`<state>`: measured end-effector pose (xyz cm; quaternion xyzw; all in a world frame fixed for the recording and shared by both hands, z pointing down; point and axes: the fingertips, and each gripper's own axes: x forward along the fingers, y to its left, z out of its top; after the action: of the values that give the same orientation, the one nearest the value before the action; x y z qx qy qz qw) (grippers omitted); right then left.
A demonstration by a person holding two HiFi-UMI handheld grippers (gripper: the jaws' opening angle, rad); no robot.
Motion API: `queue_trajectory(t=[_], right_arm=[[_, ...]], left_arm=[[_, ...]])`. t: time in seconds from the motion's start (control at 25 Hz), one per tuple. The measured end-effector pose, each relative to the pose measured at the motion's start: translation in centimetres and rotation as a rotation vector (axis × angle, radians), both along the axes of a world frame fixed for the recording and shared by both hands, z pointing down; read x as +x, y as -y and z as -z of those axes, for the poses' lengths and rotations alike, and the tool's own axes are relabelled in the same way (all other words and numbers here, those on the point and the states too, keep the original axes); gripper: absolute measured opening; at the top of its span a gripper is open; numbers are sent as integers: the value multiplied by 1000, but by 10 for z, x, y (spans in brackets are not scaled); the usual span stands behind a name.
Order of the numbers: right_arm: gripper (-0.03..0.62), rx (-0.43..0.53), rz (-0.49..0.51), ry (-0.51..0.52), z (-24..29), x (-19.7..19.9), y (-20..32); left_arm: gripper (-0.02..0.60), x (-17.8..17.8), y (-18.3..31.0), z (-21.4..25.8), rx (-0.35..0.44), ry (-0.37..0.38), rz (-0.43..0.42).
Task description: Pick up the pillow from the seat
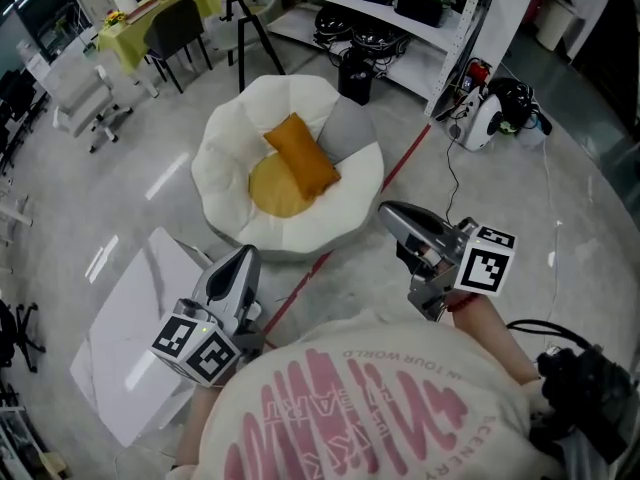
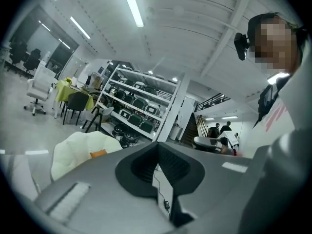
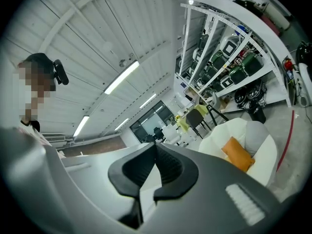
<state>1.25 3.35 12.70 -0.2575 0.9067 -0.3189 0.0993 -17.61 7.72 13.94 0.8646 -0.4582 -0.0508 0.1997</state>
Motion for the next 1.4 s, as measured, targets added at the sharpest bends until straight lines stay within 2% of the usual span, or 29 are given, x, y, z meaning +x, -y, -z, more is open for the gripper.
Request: queue_trajectory(t=[0.4,0.72,0.92,1.16,1.28,1.4], right_arm=[[6,-65,19,-38,-22,-25,59],[6,-104,55,-67,-30,-39,130],[6,-160,57,-95,-54,-23,201],[6,-225,71,-64,-86,-5,290],[6,-261,77,-56,-114,2,326],[6,-300,67,-46,-150,7,360]], left_arm=[[17,-21,50,-22,-45,12,19],[17,-34,114,-24,-60,21,61],[17,-25,182,-40,-88,37,89],[17,-3,261,-68,-154,125,113],[17,4,289,-95,-180,180,110],[17,6,314,-125,-226,202,94]])
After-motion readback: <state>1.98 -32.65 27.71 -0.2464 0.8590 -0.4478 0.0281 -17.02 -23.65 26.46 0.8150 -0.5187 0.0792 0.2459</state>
